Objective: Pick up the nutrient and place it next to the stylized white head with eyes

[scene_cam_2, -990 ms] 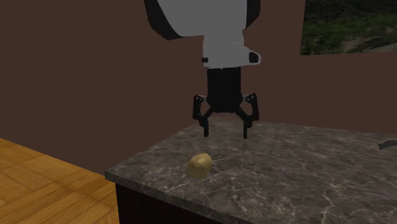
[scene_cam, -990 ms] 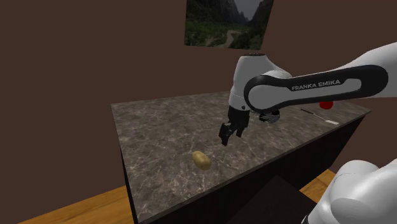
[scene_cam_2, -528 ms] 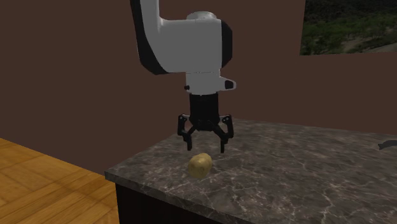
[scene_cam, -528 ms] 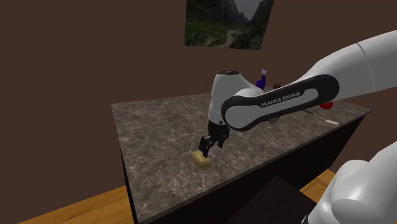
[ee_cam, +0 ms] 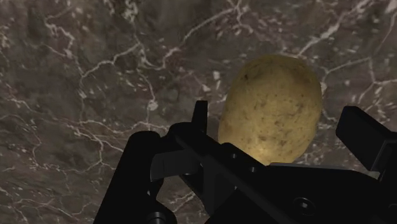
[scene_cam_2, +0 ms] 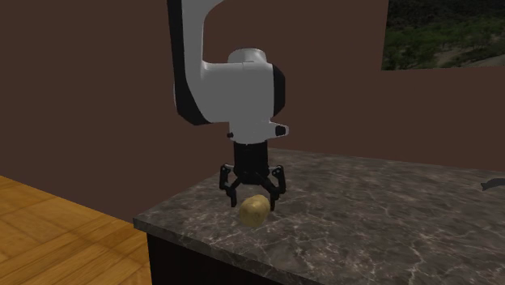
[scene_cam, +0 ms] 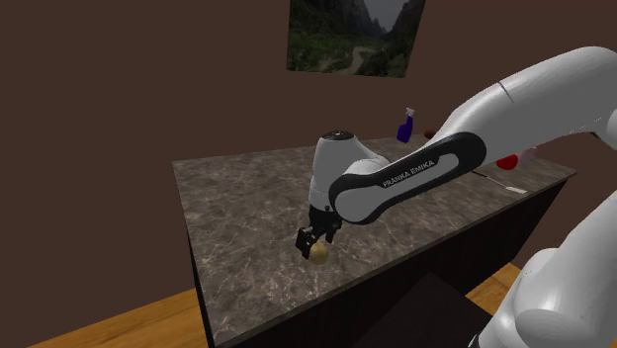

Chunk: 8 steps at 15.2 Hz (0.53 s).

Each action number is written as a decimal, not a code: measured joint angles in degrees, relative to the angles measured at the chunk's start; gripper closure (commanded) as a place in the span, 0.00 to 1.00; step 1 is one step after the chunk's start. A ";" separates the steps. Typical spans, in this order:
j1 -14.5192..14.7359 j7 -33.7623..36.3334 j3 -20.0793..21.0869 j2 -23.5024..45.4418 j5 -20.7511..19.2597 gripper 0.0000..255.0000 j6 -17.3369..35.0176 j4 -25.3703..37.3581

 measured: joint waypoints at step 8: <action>-0.18 0.88 0.20 2.34 -1.08 0.00 3.12 -0.88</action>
